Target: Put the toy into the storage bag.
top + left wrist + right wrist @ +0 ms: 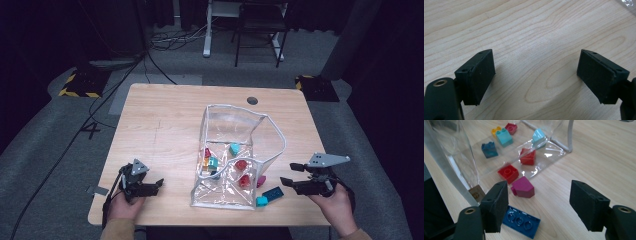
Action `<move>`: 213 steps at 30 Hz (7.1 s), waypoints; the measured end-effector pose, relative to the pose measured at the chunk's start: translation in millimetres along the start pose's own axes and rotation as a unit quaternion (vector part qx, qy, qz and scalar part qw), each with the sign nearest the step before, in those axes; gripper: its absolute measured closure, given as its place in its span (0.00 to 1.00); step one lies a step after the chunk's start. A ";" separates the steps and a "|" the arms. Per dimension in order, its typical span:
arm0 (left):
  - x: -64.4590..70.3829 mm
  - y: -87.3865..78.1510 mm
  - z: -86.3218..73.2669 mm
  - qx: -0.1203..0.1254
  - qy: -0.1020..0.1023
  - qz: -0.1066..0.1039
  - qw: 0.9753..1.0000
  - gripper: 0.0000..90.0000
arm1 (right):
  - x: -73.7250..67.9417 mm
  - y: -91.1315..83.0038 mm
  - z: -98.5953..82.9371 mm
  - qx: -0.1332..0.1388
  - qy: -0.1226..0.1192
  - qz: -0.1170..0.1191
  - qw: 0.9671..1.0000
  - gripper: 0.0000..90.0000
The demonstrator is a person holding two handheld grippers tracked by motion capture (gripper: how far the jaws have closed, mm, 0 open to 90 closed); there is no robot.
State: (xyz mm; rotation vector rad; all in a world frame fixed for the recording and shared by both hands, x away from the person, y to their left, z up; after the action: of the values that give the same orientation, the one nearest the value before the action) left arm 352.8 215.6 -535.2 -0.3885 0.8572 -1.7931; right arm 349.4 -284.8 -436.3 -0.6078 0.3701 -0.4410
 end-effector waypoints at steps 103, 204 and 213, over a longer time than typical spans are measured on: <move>0.1 0.0 -0.1 0.000 0.000 0.001 1.000 0.17 | 5.2 -9.2 6.1 0.010 -0.012 -0.019 1.000 0.30; -0.5 0.1 0.1 -0.001 0.002 -0.001 1.000 0.17 | -28.5 104.6 202.6 -0.081 -0.056 0.084 0.992 0.25; -0.5 0.1 0.1 -0.001 0.002 -0.001 1.000 0.17 | -34.8 71.4 202.3 -0.034 -0.066 0.085 0.994 0.26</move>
State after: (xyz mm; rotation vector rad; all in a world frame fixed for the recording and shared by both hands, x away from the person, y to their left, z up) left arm 353.1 216.1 -535.1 -0.3878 0.8627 -1.7953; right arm 432.4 -121.6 -319.2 -0.6613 0.3083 -0.2236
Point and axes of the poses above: each handheld gripper's, and its own axes: y roughly forward along the jaws, z roughly out of its top, x roughly to its right, the point moved 4 cm from there along y, roughly forward along the jaws, and after that the axes turned 13 degrees about z, right-handed, at the moved point
